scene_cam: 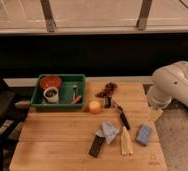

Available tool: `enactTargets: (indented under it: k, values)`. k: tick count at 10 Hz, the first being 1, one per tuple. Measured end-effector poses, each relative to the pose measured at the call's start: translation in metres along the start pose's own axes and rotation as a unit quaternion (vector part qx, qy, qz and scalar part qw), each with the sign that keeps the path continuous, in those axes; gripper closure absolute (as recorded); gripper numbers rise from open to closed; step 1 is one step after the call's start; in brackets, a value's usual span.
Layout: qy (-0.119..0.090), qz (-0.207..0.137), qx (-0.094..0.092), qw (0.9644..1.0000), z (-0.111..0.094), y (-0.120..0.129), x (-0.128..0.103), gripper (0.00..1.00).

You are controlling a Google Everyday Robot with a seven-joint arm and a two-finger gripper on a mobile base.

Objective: Place banana in tray

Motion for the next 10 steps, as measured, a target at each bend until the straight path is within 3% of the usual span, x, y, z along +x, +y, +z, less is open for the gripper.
enactTargets:
  k: [8,10]
  values:
    - [0.0,-0.001,0.0,1.0,-0.0002,-0.0002,0.0001,0.35]
    - [-0.003,-0.027,0.002,0.9996,-0.0014,0.0014,-0.0009,0.35]
